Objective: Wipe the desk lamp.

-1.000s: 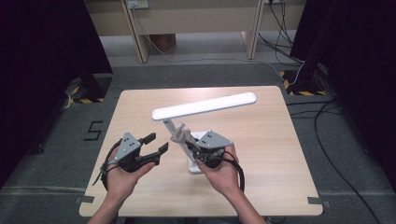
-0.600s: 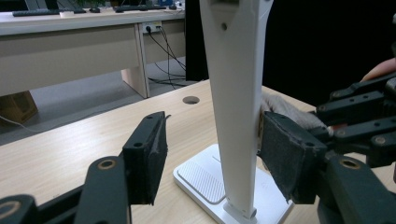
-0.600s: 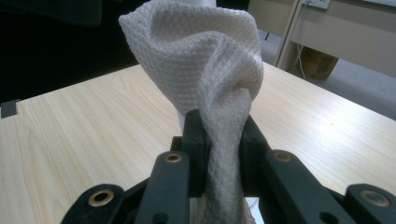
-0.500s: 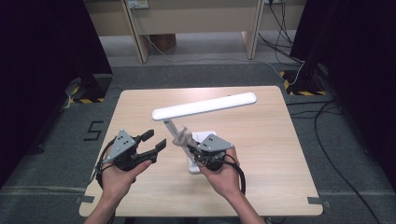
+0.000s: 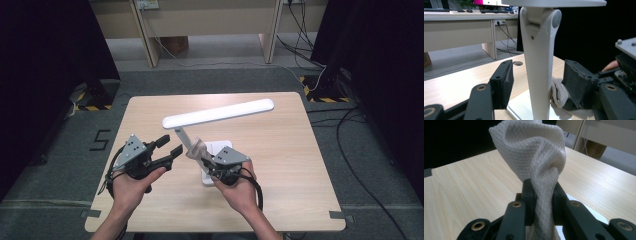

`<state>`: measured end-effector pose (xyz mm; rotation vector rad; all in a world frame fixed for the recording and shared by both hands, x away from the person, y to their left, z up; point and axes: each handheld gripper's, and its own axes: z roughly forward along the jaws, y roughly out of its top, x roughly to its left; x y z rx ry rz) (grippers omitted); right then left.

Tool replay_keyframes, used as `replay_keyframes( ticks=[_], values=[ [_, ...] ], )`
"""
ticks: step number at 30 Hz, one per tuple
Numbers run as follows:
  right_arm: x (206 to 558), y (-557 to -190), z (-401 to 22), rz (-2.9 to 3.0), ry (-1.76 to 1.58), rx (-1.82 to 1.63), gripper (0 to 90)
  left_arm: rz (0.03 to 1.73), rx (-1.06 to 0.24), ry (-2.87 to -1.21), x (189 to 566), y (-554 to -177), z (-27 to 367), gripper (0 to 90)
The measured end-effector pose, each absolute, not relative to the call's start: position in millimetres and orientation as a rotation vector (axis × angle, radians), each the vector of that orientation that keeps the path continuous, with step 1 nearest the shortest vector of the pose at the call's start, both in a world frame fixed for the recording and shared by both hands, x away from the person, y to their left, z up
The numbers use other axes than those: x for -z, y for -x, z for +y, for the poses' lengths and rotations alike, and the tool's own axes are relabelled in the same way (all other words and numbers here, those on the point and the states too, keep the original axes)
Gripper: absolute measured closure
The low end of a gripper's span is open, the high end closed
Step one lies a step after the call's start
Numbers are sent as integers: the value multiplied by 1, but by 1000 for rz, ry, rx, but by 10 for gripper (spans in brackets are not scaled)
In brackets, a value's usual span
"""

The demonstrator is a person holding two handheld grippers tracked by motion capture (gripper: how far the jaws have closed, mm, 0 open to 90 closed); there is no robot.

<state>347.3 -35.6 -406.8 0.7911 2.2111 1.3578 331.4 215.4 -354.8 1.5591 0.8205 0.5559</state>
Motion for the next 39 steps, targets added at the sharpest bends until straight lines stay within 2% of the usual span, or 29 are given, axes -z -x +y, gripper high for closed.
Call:
replay_keyframes(
  ticks=[20, 39],
  values=[
    [413, -347, -37, 2225, -804, -1344, 777, 847, -540, -1511, 361, -353, 193, 438],
    [421, -350, -38, 2250, -812, -1325, 777, 868, -612, -1503, 357, -354, 183, 587]
  ],
)
